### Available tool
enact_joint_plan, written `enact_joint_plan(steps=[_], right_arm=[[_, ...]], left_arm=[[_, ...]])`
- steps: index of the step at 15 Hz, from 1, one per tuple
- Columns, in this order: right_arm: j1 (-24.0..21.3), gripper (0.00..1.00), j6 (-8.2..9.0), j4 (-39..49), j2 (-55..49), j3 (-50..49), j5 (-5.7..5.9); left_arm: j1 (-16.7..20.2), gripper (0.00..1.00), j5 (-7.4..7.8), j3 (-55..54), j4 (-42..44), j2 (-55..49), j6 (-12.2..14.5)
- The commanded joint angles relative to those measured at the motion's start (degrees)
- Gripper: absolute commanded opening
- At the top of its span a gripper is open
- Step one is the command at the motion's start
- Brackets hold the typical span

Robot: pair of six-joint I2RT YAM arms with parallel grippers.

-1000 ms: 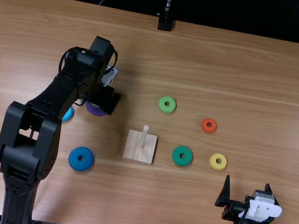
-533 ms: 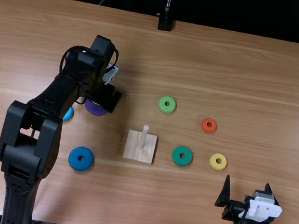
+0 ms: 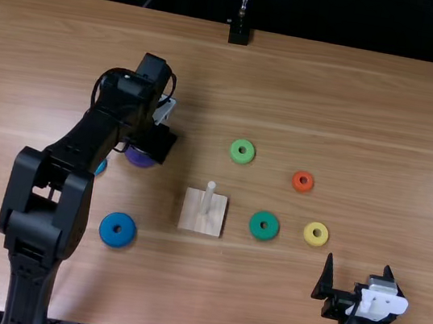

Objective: Build the Hanoi tower: stack the rings onto the peg from bottom to top in this color order: purple, dark blue, light blue, dark green, light green, yellow, orange.

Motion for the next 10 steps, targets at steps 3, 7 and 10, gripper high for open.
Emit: enact_joint_plan(steps=[3,7,10], right_arm=[[-0.43,1.00,0.07,-3.81,-0.73,-3.61,0.82],[-0.34,1.00,0.07,-3.81,-0.73,-3.61,0.82],[-0.43,1.00,0.07,-3.81,-0.73,-3.61,0.82]], left_arm=[[-0.62,0.00,0.68,-1.01,0.17,1.58,0.66],[-0.62,0.00,0.79,-1.36,-0.78,-2.73,0.14],[-0.62,0.00,0.79,-0.39,-1.94,-6.68,-0.50]])
